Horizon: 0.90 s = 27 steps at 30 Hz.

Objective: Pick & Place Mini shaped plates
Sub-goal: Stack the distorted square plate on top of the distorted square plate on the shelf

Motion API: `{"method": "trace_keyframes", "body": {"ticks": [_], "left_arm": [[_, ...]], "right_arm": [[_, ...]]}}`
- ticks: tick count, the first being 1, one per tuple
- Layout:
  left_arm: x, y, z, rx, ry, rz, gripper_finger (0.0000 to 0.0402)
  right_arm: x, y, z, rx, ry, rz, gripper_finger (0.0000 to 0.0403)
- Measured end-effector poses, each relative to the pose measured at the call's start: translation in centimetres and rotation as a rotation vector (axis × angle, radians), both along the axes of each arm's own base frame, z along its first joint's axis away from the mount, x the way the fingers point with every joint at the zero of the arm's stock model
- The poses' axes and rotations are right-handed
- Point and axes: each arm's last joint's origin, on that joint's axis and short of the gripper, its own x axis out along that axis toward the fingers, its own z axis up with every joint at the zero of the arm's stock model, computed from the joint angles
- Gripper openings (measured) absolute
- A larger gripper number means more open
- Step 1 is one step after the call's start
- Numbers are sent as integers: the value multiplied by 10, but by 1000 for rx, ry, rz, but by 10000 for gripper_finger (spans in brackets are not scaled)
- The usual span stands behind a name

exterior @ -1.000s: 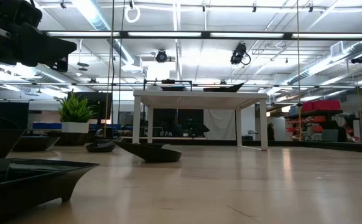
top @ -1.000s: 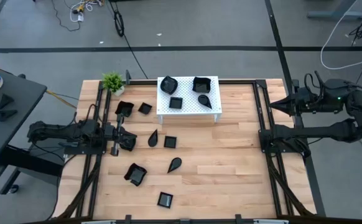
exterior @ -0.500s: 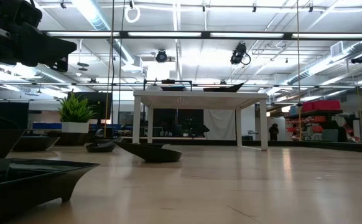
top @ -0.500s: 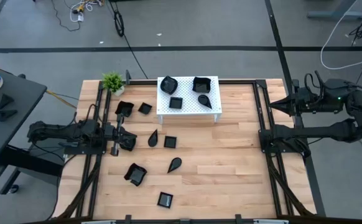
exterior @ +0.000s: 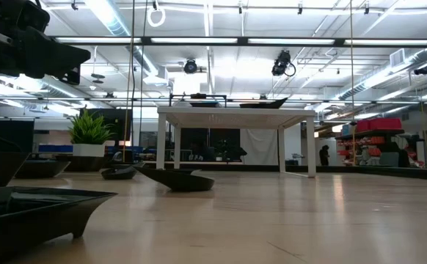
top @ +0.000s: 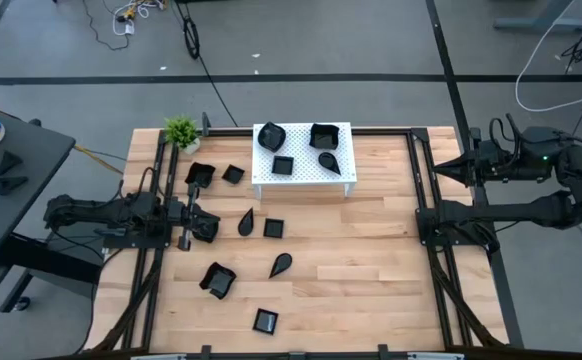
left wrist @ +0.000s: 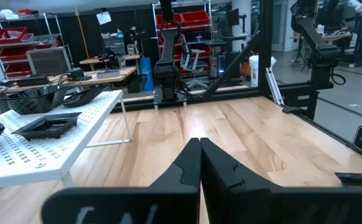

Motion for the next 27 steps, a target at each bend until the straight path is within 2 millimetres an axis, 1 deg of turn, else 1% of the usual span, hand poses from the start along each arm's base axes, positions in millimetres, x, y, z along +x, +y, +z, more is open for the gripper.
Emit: {"method": "trace_keyframes", "body": {"ticks": [4,7,12,18,21,24,27], "left_arm": [[0,0,0,1,-4,0,3],[0,0,6,-8,-64,0,3],[-3,0,20,-260,-197,-34,3],[-6,1,30,-439,-293,-80,3],[-10,1,43,-510,-326,-104,3],[-14,1,63,-515,-368,-116,3],[-17,2,85,-480,-390,-111,3]], "right_arm": [[0,0,0,0,0,0,20],[0,0,0,-1,0,0,20],[0,0,0,-2,1,1,20],[0,0,0,-2,1,1,20],[0,0,0,-2,0,1,20],[0,0,0,-2,1,1,20],[0,0,0,-1,1,1,20]]}}
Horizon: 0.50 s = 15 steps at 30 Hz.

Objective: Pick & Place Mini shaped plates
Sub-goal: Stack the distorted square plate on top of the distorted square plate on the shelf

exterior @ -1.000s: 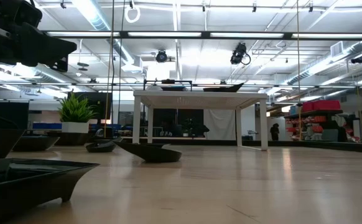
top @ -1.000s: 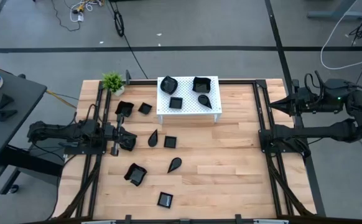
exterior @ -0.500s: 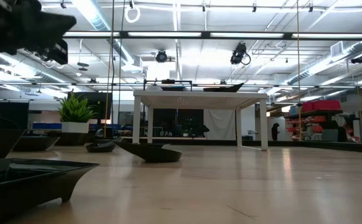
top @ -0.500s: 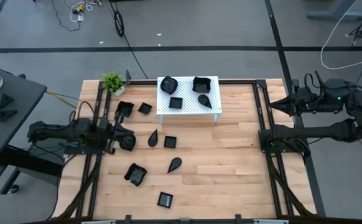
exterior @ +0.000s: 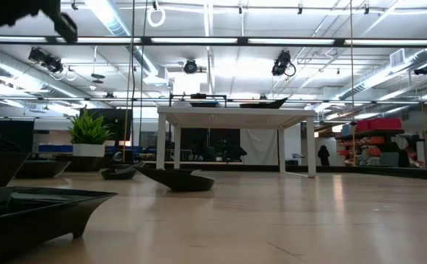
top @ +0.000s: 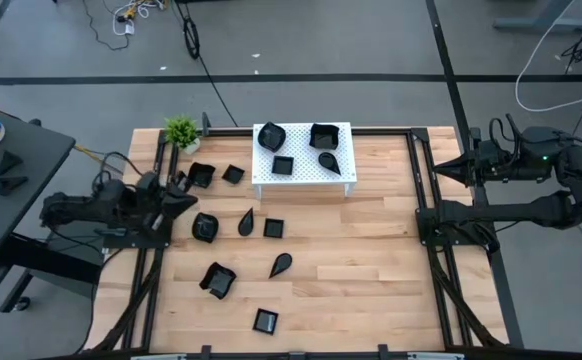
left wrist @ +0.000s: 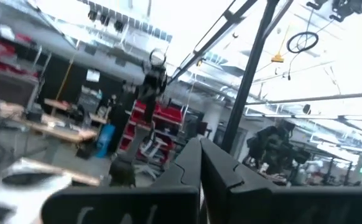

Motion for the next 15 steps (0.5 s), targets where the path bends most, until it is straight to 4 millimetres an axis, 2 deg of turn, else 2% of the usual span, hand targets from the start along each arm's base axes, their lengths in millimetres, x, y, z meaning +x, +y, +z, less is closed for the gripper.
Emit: {"method": "trace_keyframes", "body": {"ticks": [7,15], "left_arm": [[2,0,55,82,-7,42,5],[17,-1,96,170,157,69,48]], "right_arm": [[0,0,0,2,-1,-1,20],[0,0,0,1,-1,0,20]]}}
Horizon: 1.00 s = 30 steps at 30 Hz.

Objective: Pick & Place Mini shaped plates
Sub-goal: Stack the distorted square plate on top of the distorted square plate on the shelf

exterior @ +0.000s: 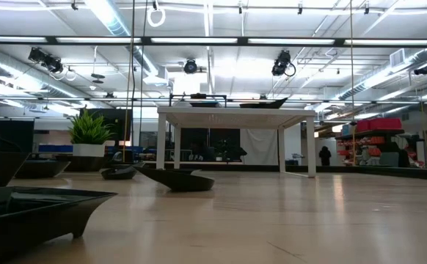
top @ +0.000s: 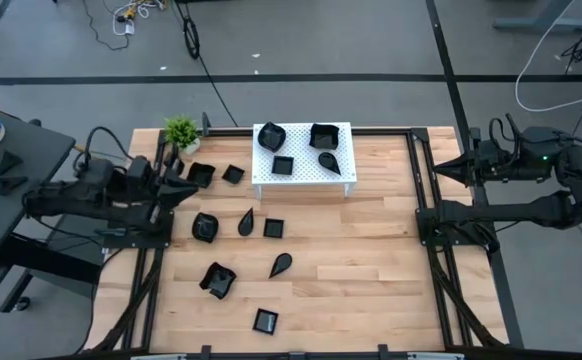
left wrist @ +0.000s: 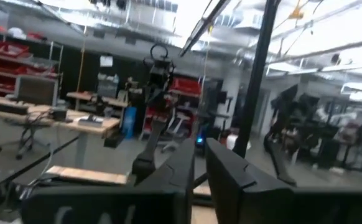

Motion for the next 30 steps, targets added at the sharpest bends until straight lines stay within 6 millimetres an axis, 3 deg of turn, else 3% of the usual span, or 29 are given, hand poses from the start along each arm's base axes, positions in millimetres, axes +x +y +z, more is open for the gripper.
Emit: {"method": "trace_keyframes", "body": {"ticks": [7,14,20,30], "left_arm": [[3,1,24,31,76,52,100],[3,4,34,70,139,153,155],[0,5,36,77,201,182,181],[1,4,23,93,326,170,186]], "right_arm": [[0,0,0,0,-1,0,20],[0,0,0,-1,-1,0,20],[0,0,0,-2,0,1,20],[0,0,0,-2,-1,0,20]]}}
